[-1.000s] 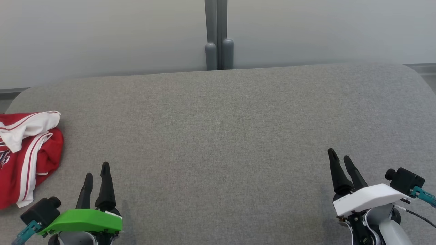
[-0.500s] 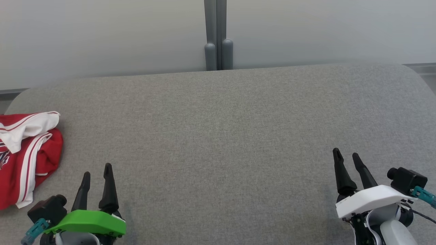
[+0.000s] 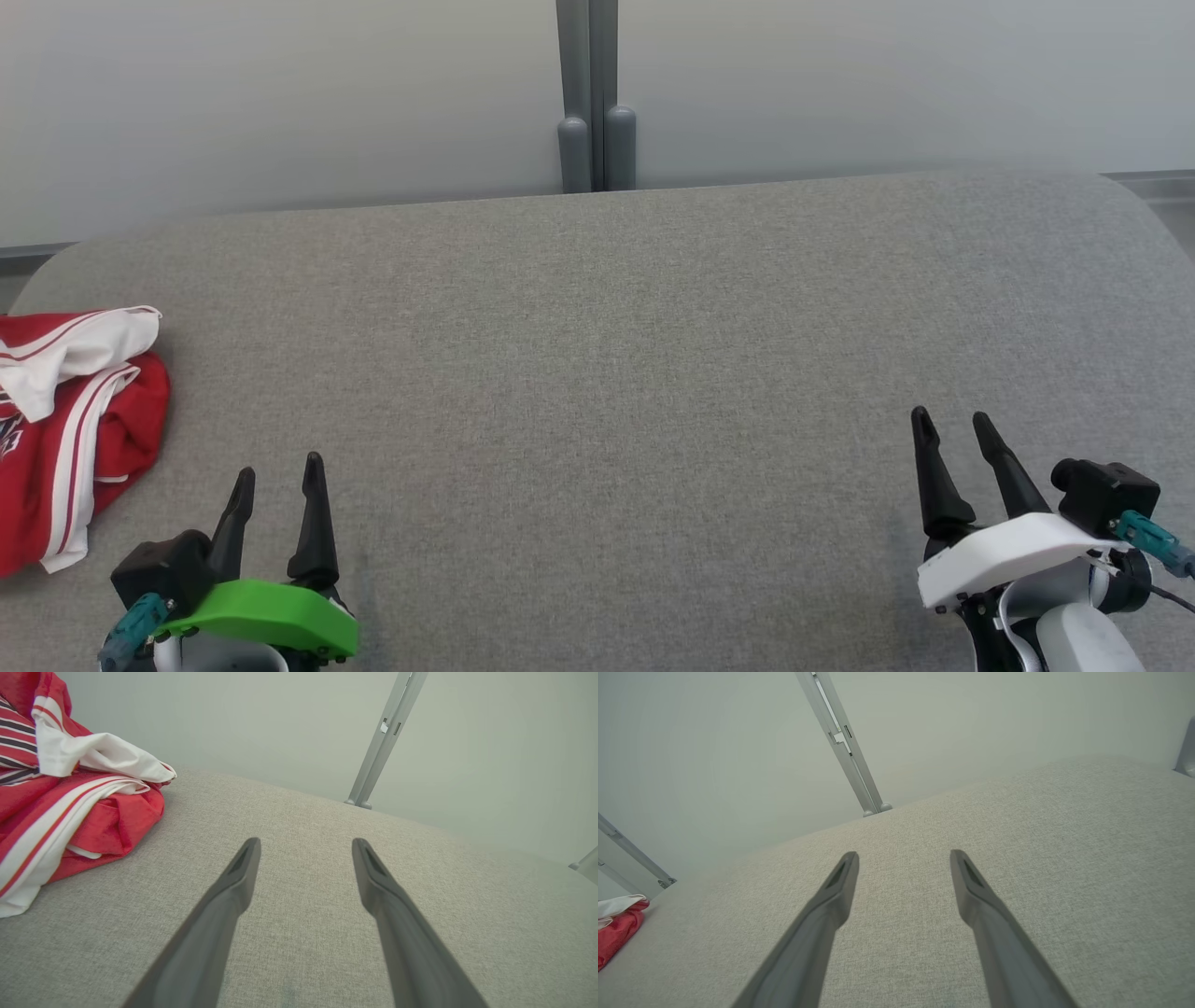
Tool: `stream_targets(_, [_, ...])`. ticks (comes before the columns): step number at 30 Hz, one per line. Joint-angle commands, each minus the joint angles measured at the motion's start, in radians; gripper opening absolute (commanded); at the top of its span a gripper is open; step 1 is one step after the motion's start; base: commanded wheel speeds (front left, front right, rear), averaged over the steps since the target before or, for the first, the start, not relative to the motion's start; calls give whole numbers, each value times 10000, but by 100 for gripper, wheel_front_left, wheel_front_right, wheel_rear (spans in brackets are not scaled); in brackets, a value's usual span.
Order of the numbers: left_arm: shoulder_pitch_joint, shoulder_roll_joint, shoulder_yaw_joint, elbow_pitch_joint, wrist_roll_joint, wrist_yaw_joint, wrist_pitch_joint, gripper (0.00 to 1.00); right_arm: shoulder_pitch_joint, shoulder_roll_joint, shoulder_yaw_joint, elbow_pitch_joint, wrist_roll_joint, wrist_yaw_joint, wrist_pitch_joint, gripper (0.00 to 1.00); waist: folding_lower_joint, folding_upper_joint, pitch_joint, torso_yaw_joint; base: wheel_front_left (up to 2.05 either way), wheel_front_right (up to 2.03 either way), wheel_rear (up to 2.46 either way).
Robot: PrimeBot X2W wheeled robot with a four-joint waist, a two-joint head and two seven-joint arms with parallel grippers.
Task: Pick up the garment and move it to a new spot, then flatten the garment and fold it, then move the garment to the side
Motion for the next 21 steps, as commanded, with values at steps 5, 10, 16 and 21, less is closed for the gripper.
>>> stream_targets(5, [31, 103, -68, -10, 646, 46, -190, 100, -44, -73, 156, -186, -679, 2, -193, 100, 0, 0, 7, 2, 0, 0, 0])
stream_targets(10, [13, 112, -106, 29, 1090, 69, -294, 100, -55, -107, 238, -233, -1142, 2, -309, 100, 0, 0, 16, 5, 0, 0, 0])
stream_targets(16, [16, 103, -106, 81, 1471, 100, -389, 100, -28, -116, 78, -155, -1573, 3, -422, 100, 0, 0, 14, 3, 0, 0, 0])
stream_targets(21, [25, 95, -70, 165, 1871, 131, -488, 100, 3, -81, -86, -111, -2002, 3, -541, 100, 0, 0, 26, -9, 0, 0, 0])
